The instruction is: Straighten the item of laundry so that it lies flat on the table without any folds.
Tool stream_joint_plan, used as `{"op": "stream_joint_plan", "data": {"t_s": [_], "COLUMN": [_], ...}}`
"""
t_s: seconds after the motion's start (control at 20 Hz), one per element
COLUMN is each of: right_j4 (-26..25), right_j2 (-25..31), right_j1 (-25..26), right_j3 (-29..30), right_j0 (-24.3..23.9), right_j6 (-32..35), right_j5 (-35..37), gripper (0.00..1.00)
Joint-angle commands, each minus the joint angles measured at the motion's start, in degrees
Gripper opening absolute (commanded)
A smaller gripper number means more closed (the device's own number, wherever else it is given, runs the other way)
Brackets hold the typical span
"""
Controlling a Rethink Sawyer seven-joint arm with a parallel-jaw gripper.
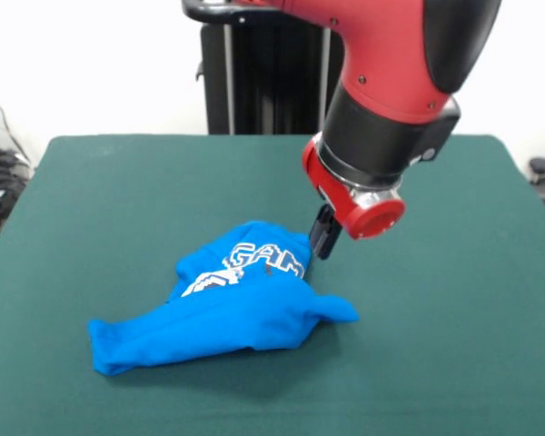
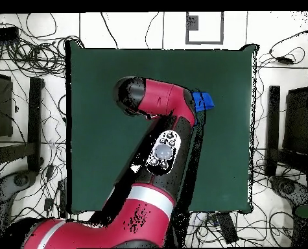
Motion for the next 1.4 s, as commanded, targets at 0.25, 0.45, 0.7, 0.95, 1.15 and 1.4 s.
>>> {"op": "stream_joint_plan", "data": {"t_s": [0.25, 0.45, 0.7, 0.95, 1.15, 1.4], "right_j4": [-1.72, -1.78, -1.79, -1.78, -1.47, -1.41], "right_j2": [4.48, 4.89, 6.00, 6.45, 6.73, 7.33], "right_j1": [0.37, 0.50, 0.69, 0.39, 0.26, 0.09], "right_j3": [6.69, 7.06, 8.69, 9.99, 10.52, 10.94], "right_j0": [1.16, 1.09, 0.76, 0.50, 0.31, -0.24], "right_j6": [5.06, 4.82, 4.09, 3.48, 3.31, 2.36], "right_j5": [-2.98, -4.19, -7.32, -9.26, -9.75, -10.69], "gripper": [0.00, 0.00, 0.00, 0.00, 0.00, 0.00]}}
